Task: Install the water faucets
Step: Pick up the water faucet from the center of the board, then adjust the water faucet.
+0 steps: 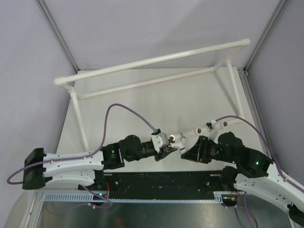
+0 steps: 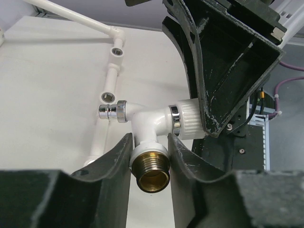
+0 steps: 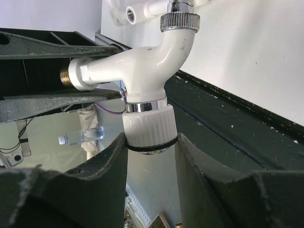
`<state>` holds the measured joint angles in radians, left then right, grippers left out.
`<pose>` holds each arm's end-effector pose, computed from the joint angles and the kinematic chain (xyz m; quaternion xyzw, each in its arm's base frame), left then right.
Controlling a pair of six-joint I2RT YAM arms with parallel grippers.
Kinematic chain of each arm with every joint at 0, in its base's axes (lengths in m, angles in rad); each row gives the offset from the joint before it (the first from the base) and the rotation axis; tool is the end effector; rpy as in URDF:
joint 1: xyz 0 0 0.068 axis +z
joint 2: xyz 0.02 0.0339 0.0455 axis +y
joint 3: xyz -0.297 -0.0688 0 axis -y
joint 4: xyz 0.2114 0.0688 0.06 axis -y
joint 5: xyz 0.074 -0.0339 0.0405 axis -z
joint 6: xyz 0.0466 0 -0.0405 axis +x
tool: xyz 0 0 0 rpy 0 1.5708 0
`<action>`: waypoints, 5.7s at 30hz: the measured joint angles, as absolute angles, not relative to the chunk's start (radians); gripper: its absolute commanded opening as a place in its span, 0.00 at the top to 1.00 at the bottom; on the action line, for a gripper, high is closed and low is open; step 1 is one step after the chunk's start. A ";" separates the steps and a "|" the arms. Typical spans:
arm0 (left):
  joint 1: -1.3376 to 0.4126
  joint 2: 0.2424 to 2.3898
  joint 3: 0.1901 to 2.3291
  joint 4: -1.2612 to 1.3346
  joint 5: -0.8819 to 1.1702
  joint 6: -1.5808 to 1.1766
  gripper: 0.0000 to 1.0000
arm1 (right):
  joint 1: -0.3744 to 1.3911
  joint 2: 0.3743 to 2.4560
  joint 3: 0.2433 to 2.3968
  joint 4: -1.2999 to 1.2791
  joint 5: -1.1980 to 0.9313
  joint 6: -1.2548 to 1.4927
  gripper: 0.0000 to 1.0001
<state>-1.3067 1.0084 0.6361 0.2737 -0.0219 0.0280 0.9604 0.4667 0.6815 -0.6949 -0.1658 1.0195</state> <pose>0.0533 -0.1932 0.3319 0.4529 0.5866 -0.3941 0.5436 0.0252 0.0494 0.2954 -0.0178 0.8529 0.4710 0.2245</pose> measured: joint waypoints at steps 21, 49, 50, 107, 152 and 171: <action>-1.307 1.047 0.727 0.148 0.085 -0.004 1.00 | 0.965 0.373 0.682 -0.710 -0.120 1.002 0.28; -1.005 0.850 0.666 0.170 0.314 -0.661 1.00 | 0.965 0.248 0.748 -0.652 0.204 0.466 0.32; -1.005 0.847 0.670 0.171 0.324 -0.688 1.00 | 0.965 0.249 0.746 -0.632 0.203 0.429 0.32; -1.062 1.081 0.681 0.549 0.426 -1.092 1.00 | 1.102 0.269 0.551 -0.183 -0.121 -0.275 0.70; -1.073 0.907 0.683 0.194 0.352 -0.529 0.24 | 1.102 0.304 0.653 -0.377 -0.144 0.440 1.00; -1.150 0.900 0.735 0.154 0.376 -0.493 0.35 | 1.102 0.361 0.653 -0.387 -0.220 0.482 1.00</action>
<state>-1.1500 0.8997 0.7353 0.1539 0.3756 -0.4934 1.1023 0.3607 0.6533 -0.3874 -0.2199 0.4820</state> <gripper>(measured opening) 0.668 0.325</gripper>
